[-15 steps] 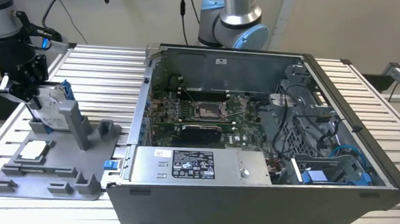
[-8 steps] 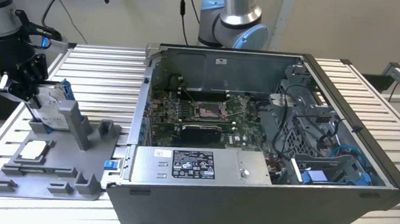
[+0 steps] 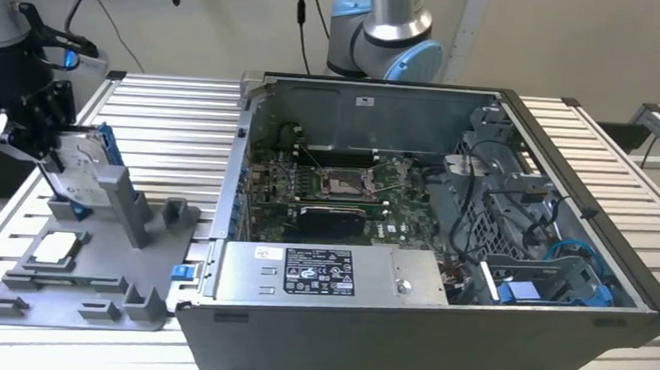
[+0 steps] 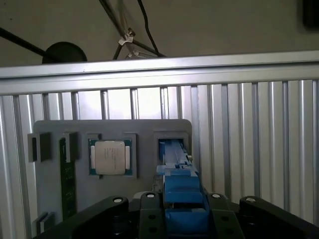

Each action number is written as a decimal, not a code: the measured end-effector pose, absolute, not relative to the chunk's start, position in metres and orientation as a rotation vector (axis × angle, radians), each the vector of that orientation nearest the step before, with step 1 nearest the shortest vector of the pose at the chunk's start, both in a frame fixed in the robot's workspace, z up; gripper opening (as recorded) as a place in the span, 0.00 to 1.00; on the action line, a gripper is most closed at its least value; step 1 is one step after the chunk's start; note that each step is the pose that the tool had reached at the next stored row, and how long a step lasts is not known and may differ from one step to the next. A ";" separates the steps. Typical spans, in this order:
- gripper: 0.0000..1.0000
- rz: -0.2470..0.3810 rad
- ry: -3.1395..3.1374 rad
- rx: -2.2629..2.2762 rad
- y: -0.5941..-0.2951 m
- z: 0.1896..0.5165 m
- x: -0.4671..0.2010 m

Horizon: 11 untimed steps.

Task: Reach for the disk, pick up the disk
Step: 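Pick up the disk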

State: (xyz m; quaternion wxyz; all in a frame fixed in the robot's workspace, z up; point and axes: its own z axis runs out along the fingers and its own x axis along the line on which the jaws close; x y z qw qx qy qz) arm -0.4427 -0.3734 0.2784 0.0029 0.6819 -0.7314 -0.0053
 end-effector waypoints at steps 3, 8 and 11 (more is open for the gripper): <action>0.00 -0.016 -2.294 2.138 -0.373 0.284 -0.443; 0.00 -0.016 -2.294 2.138 -0.373 0.292 -0.443; 0.00 -0.017 -2.294 2.138 -0.373 0.298 -0.443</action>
